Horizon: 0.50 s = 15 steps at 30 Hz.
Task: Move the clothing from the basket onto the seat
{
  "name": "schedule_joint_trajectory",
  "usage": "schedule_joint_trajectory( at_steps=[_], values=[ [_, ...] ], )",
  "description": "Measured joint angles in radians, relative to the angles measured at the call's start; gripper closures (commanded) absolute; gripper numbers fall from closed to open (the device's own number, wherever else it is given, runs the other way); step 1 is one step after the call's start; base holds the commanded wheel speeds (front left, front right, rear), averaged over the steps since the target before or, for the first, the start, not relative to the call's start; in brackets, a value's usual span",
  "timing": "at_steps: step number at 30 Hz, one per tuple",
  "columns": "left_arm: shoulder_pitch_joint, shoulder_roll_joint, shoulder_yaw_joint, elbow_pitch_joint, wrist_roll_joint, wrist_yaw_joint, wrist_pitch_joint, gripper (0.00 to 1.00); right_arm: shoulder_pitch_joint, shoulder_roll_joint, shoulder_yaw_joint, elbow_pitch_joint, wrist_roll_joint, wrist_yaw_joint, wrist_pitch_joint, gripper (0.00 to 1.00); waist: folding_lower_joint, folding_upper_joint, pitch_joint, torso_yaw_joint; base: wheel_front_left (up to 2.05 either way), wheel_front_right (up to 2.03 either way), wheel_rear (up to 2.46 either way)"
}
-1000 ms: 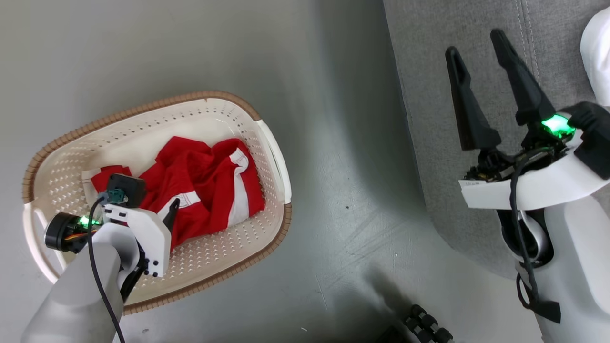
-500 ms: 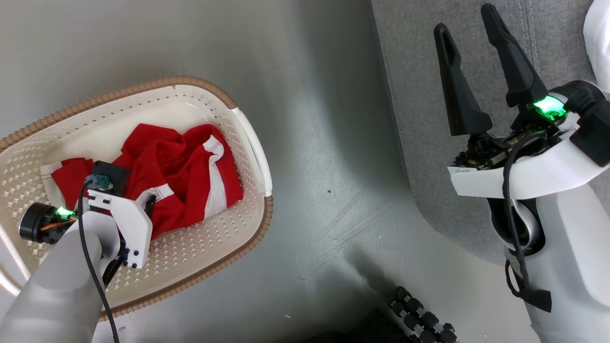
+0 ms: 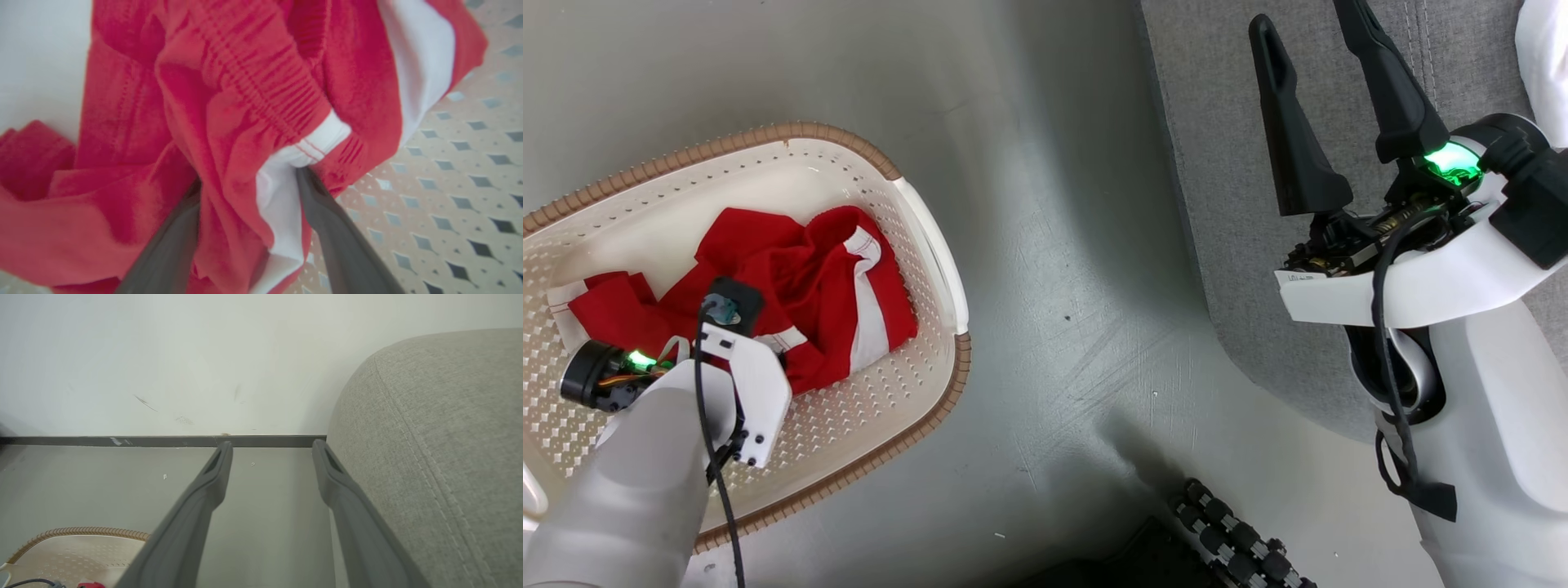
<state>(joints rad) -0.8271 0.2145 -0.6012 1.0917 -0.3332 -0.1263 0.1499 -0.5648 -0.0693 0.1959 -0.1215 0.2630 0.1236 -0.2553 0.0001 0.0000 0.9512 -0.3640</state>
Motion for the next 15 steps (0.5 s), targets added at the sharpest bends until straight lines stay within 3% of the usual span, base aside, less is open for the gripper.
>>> schedule_joint_trajectory(
  at_steps=[1,3,4,5,15],
  values=[
    [-0.004,-0.007,-0.016,0.0,0.0,0.0,0.013,0.02,0.0,0.002,0.0,0.001,0.0,0.0,0.0,0.0,0.0,0.0,-0.001,-0.001,0.0,0.0,0.0],
    [-0.004,-0.011,-0.023,0.0,0.0,0.0,0.016,0.5,0.0,0.002,0.001,0.002,0.0,0.0,0.0,0.0,0.0,0.0,-0.001,-0.002,0.0,0.0,0.0],
    [-0.004,-0.015,-0.028,-0.002,-0.001,0.0,0.015,0.84,0.0,0.002,0.001,0.002,0.0,0.0,0.0,0.0,0.0,0.0,-0.002,-0.002,0.0,0.0,0.0],
    [-0.005,-0.017,-0.03,-0.004,-0.001,0.0,0.01,1.0,0.0,0.002,0.0,0.002,0.0,0.0,0.0,0.0,0.0,0.0,-0.002,-0.002,0.0,0.0,0.0],
    [-0.006,-0.016,-0.053,-0.008,-0.033,0.0,-0.012,1.0,-0.002,0.005,-0.004,0.006,0.0,0.0,0.0,0.0,0.0,0.0,-0.013,0.003,0.0,0.0,0.0]
  ],
)
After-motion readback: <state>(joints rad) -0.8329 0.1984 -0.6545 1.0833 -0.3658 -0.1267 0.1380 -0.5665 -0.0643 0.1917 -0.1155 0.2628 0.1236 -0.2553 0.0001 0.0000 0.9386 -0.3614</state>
